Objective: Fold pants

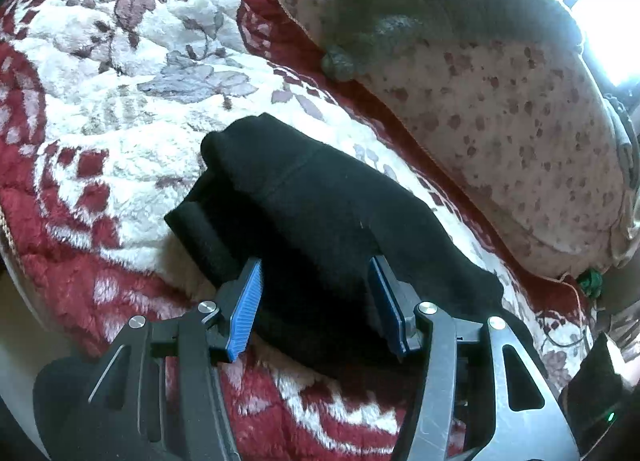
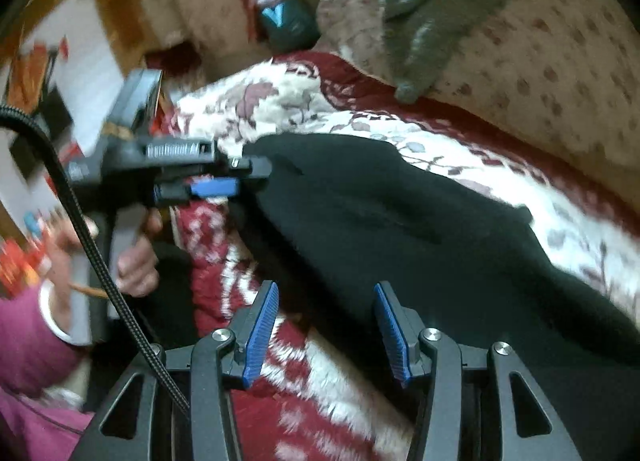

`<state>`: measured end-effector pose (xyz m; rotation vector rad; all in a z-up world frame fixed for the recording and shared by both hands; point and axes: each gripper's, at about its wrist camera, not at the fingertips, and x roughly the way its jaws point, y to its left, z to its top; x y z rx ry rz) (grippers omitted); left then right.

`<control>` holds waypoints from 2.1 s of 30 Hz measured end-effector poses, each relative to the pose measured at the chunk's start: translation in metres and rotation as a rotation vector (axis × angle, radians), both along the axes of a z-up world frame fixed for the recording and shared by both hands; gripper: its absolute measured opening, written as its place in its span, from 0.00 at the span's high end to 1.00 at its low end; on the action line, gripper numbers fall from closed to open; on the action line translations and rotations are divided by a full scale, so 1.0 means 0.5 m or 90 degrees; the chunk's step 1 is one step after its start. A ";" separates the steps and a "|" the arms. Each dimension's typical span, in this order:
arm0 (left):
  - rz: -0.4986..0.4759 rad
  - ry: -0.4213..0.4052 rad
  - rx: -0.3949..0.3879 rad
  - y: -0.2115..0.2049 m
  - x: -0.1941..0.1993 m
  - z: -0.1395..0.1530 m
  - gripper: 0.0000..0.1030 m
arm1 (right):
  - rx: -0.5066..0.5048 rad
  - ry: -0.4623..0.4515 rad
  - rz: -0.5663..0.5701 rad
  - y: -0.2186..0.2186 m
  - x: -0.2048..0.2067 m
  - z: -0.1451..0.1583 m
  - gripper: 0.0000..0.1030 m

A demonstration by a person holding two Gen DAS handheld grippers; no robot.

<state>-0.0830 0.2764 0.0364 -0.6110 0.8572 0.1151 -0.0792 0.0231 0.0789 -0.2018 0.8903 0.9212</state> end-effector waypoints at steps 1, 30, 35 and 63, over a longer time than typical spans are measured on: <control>0.003 -0.001 0.006 0.000 0.003 0.001 0.48 | -0.017 -0.013 0.007 0.011 -0.001 -0.005 0.54; -0.004 -0.035 0.047 0.014 0.001 0.081 0.85 | 0.117 0.091 0.036 0.007 0.069 0.046 0.93; 0.031 0.036 0.056 0.044 -0.024 0.010 0.84 | 0.102 0.120 0.055 0.029 0.039 0.012 0.93; -0.006 -0.005 0.173 -0.074 -0.040 0.064 0.71 | 0.106 0.138 -0.109 -0.146 0.031 0.028 0.67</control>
